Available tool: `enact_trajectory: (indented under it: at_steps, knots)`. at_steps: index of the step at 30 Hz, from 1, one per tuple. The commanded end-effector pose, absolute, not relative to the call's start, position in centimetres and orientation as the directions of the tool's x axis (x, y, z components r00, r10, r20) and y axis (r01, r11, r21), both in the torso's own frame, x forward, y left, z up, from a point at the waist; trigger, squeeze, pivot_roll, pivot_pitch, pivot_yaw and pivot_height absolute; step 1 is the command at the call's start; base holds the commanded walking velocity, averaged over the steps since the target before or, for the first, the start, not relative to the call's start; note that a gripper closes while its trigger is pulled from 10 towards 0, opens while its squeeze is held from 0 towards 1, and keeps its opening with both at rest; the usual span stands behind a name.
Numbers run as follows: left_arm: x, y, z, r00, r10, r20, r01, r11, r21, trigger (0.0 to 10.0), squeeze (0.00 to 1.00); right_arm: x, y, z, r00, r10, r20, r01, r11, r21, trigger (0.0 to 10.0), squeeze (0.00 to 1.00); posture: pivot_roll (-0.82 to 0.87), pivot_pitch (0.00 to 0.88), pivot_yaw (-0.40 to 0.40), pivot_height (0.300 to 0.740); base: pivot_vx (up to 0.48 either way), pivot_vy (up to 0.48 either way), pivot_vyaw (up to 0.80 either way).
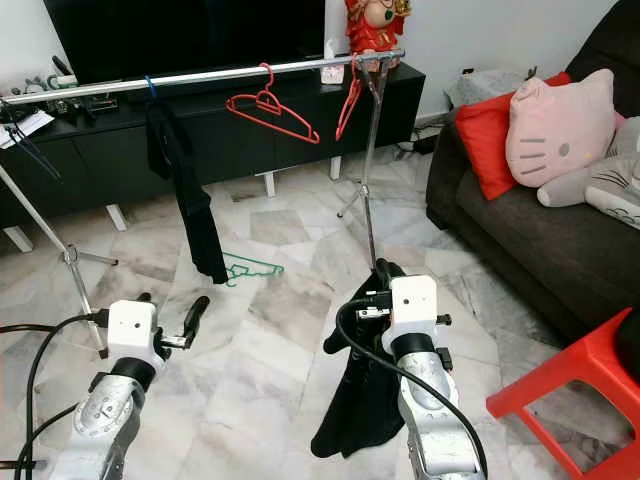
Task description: Hang hanger
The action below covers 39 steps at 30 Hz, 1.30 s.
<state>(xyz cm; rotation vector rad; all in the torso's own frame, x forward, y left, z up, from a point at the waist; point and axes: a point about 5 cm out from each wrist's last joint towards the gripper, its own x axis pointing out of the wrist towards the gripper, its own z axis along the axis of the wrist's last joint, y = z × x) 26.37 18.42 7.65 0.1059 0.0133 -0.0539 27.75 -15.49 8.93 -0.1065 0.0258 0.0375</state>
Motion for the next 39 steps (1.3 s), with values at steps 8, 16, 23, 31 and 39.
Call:
enact_trajectory:
  at_steps: [8,16,23,31,39]
  knots:
    - [26.6,18.5,8.1,0.999,-0.047,-0.008,0.048,0.993,0.105,10.0,0.0,28.0,-15.2,9.6,0.999,0.04,-0.007,-0.041,0.994,-0.103,10.0,0.0,-0.07,0.0,-0.018,0.74,0.337,0.0,0.0]
    - [26.6,18.6,8.1,1.0,-0.026,-0.008,0.027,0.994,0.103,10.0,0.0,27.8,-14.2,9.8,0.992,0.127,-0.003,-0.126,0.981,-0.149,10.0,0.0,-0.07,0.0,-0.029,0.74,0.355,0.0,0.25]
    - [26.6,18.6,8.1,1.0,-0.02,-0.006,0.02,0.994,0.104,10.0,0.0,27.8,-13.8,9.9,0.99,0.141,-0.002,-0.14,0.984,-0.11,10.0,0.0,-0.07,0.0,-0.032,0.74,0.366,0.0,0.5]
    - [26.6,18.6,8.1,1.0,-0.015,-0.005,0.015,0.994,0.104,10.0,0.0,28.0,-13.5,10.1,0.989,0.15,-0.002,-0.149,0.984,-0.097,10.0,0.0,-0.07,0.0,-0.036,0.74,0.371,0.0,0.0]
    - [26.6,18.6,8.2,1.0,-0.011,-0.008,0.012,0.995,0.104,10.0,0.0,27.9,-13.6,10.1,0.988,0.151,-0.006,-0.151,0.984,-0.095,10.0,0.0,-0.07,0.0,-0.037,0.74,0.374,0.0,0.0]
